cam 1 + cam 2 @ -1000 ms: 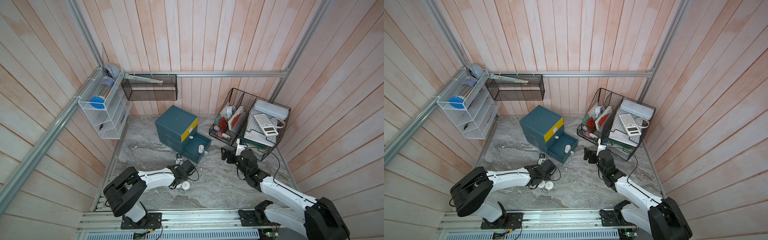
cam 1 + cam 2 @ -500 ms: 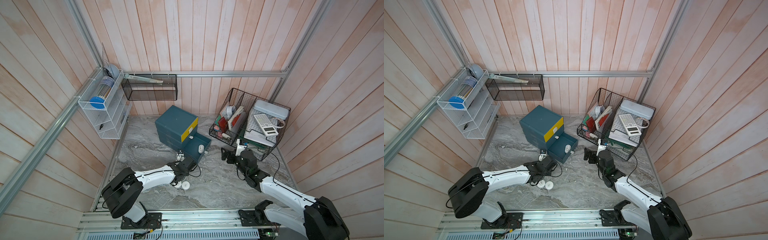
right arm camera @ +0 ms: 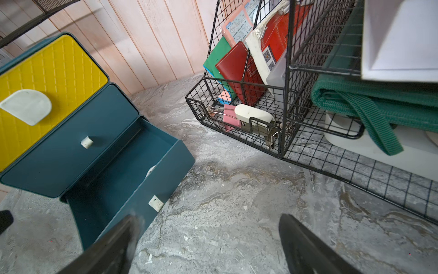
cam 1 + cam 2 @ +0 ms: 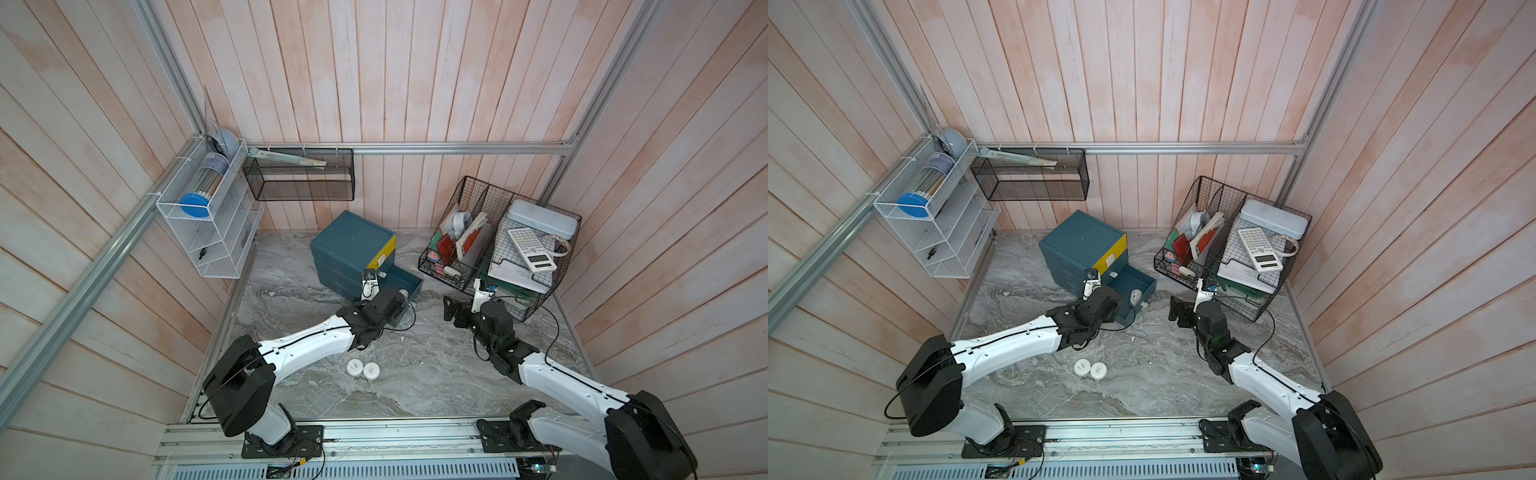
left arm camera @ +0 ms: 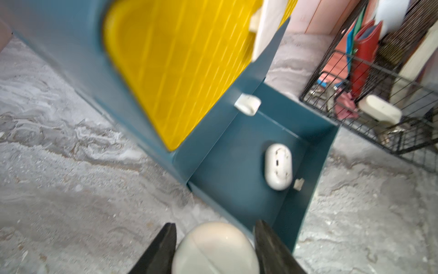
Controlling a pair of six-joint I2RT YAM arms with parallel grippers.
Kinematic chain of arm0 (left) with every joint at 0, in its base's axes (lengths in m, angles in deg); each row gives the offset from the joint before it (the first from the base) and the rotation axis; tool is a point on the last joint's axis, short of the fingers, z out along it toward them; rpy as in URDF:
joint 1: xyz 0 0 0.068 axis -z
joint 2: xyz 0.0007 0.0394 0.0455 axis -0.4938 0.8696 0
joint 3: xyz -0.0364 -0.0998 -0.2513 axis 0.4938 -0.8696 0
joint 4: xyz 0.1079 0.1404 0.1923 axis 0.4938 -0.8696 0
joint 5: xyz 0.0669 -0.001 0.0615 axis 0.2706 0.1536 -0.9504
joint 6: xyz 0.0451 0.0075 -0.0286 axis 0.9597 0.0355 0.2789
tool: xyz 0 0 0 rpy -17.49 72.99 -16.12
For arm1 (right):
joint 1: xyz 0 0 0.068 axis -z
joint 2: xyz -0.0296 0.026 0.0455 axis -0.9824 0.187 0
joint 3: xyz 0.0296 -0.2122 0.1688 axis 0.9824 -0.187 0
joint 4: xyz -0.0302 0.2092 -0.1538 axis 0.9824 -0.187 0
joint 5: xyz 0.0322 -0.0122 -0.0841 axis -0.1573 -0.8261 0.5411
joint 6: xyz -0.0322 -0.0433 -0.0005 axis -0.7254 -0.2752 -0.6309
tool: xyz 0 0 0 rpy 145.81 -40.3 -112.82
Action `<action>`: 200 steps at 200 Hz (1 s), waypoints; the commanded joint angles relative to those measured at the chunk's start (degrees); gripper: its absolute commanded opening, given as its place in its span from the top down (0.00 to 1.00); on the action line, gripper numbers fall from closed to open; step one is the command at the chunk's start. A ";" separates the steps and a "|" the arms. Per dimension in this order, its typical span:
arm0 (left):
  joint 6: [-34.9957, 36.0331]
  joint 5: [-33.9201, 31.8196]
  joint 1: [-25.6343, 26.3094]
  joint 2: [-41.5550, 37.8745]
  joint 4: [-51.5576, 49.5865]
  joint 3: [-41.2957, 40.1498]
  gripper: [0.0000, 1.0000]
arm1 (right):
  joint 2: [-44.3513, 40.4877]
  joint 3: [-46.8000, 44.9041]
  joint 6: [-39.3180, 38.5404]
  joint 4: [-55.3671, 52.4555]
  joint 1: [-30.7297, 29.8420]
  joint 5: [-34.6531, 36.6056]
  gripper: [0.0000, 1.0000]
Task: Put the bluetooth earphones in the drawer according to color
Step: Place the bluetooth earphone in the drawer.
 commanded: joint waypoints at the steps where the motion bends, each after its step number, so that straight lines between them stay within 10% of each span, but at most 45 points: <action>1: 2.15 -1.89 0.18 4.01 1.79 3.71 0.56 | 0.30 -0.44 0.02 1.07 0.31 1.61 0.02; 124: 5.56 3.77 -0.43 16.35 4.99 11.25 0.52 | 0.10 -0.26 0.00 0.74 0.32 1.61 0.02; 200: 6.04 7.41 -0.66 11.17 4.91 8.56 0.13 | -0.07 -0.27 0.00 0.92 0.27 0.93 0.02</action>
